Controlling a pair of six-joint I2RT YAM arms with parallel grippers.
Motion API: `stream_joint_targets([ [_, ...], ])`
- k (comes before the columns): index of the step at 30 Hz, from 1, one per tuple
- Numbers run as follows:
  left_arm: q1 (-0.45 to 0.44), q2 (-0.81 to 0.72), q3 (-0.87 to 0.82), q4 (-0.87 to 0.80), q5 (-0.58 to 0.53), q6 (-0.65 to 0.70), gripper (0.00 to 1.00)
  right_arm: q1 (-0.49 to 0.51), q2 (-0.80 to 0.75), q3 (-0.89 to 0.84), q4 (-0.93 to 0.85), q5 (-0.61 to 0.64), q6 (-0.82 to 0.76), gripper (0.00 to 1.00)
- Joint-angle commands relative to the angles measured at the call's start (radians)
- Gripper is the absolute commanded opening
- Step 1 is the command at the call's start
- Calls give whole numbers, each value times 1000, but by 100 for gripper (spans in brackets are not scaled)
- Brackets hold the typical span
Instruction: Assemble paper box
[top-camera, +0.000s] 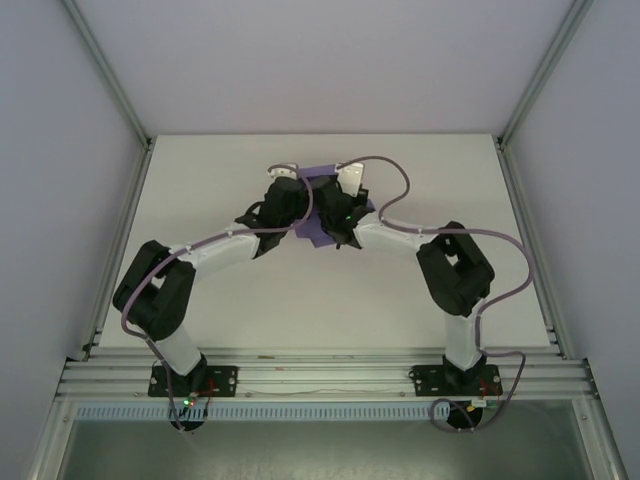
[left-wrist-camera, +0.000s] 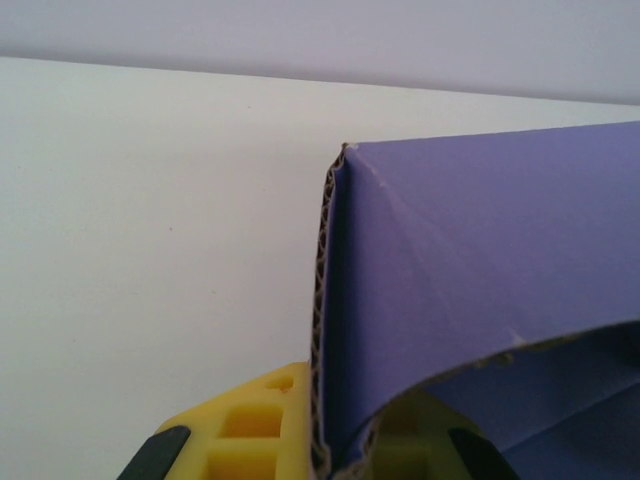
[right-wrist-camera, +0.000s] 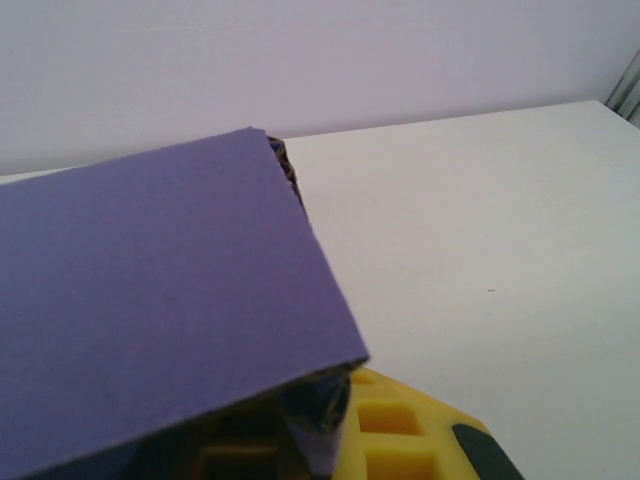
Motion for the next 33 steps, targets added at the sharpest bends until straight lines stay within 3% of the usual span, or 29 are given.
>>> stream_joint_targets([
  [1,23,-15,4,-75,-77,-37,0,-55,-41,-38,24,182,51,8],
  [2,22,-14,5,-76,-80,-36,0,-55,-56,-55,53,128,21,21],
  [5,22,-15,3,-76,-76,-27,0,-56,-121,-152,186,-90,-63,29],
  [8,22,-18,0,-74,-63,-13,0,-57,-193,-245,288,-281,-128,44],
  [11,22,-23,-9,-61,-39,3,0,-57,-251,-275,273,-421,-184,67],
  [14,22,-23,-9,-69,-31,27,0,-60,-307,-285,212,-524,-216,95],
  [15,22,-24,-9,-77,-41,33,0,-61,-329,-291,190,-548,-221,100],
  [20,23,-48,-29,-84,-58,58,0,-70,-424,-339,135,-539,-212,100],
  [24,25,-63,-33,-121,117,194,0,-91,-519,-379,92,-525,-186,100],
  [33,18,-51,140,-787,434,463,0,-229,-699,-326,-375,-615,-32,100],
])
